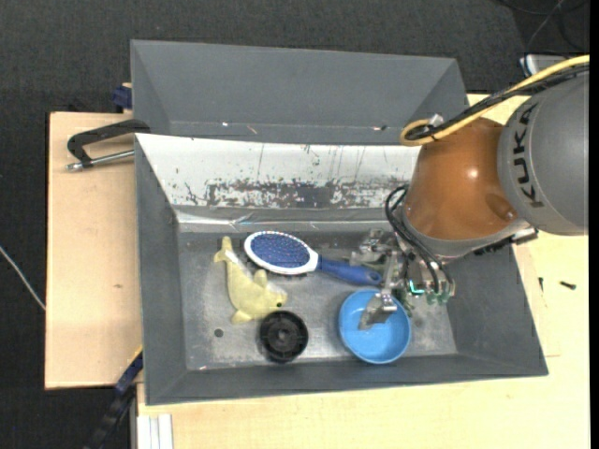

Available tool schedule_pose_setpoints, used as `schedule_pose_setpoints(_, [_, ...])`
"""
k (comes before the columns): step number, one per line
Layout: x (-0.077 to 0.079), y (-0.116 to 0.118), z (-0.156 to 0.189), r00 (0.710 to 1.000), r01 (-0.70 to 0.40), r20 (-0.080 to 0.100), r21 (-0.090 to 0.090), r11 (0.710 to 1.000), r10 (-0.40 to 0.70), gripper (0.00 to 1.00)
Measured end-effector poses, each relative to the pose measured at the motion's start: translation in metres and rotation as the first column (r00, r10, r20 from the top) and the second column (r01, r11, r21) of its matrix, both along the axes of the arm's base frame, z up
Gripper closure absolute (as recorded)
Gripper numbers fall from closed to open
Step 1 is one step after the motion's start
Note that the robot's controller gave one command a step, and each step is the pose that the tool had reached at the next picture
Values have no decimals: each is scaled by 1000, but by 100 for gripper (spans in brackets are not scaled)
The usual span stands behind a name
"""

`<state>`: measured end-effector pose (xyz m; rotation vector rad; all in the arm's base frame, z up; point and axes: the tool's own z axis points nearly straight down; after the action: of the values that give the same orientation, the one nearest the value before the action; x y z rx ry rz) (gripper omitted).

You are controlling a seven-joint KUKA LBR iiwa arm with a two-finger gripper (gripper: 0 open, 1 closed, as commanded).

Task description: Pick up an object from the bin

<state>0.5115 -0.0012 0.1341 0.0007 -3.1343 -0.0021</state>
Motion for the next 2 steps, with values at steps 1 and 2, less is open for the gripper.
schedule_pose_setpoints(1, [-4, -15, -45, 863, -505, 27, -8, 863, 505, 0])
schedule_pose_setpoints(2, [-1, -8, -52, 714, -700, 17, -21, 714, 700, 0])
